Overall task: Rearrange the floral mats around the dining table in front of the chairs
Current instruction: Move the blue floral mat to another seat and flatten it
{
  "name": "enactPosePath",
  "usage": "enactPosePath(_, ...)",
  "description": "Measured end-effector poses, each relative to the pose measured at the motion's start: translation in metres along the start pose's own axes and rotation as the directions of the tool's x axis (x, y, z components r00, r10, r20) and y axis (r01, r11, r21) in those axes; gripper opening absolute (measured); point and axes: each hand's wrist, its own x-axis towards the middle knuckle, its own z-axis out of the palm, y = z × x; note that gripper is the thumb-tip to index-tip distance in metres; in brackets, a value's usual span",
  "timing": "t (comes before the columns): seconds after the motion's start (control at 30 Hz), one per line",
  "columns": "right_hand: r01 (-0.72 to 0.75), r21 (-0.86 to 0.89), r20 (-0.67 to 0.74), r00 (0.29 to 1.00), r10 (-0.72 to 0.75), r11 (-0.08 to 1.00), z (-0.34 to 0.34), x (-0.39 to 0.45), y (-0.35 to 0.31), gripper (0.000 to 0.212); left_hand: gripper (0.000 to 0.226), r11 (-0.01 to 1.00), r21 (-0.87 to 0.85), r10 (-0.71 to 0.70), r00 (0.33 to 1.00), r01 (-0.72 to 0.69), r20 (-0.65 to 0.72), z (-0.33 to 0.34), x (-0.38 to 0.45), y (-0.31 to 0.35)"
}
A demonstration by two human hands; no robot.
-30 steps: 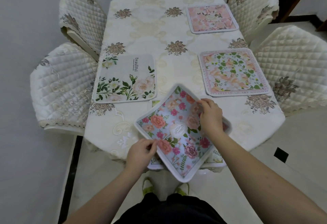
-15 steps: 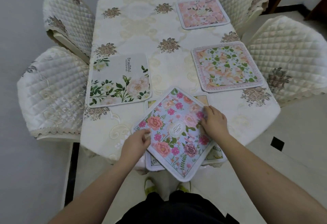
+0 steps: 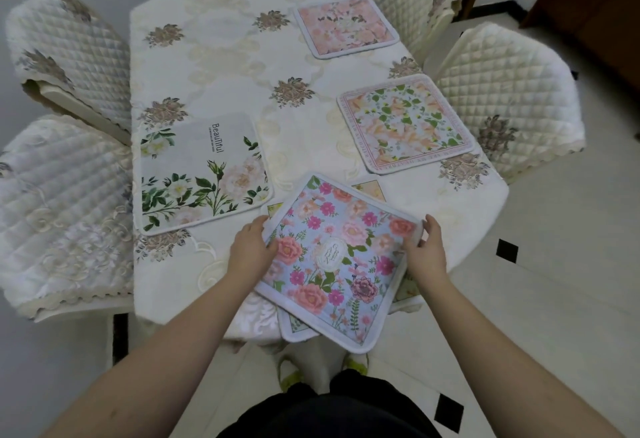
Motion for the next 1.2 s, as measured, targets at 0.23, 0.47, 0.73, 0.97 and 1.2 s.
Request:
enactPosePath(0.23, -0.158, 0.164, 0.082, 0.986, 0.146, 0.974, 0.01, -0.04, 0.003, 0.047, 0.041, 0.998, -0.058, 0.006, 1.0, -0.005, 0.021, -0.015, 0.002, -0.005)
enactPosePath(0.47, -0.111, 0.102, 0.124, 0.988, 0.098, 0.989, 0.02, -0.087, 0.011, 0.061, 0.008, 0.987, -0.157, 0.031, 0.996, -0.018, 0.081, -0.026, -0.01, -0.013)
enactPosePath(0.73, -0.009, 0.12, 0.11, 0.994, -0.004, 0.993, 0.021, -0.11, 0.004, 0.055, 0.012, 0.946, -0.318, -0.009, 0.984, 0.065, 0.175, -0.051, -0.033, -0.024)
enactPosePath(0.97, 0.082, 0.189, 0.164, 0.98, -0.113, 0.979, 0.019, -0.126, -0.024, 0.049, 0.025, 0.845, -0.528, -0.028, 0.994, 0.082, 0.11, -0.085, -0.071, -0.034)
enactPosePath(1.2, 0.142, 0.215, 0.302, 0.931, -0.204, 0.966, 0.01, -0.141, -0.027, 0.047, 0.02, 0.691, -0.71, -0.143, 0.989, 0.132, 0.045, -0.095, -0.132, -0.05)
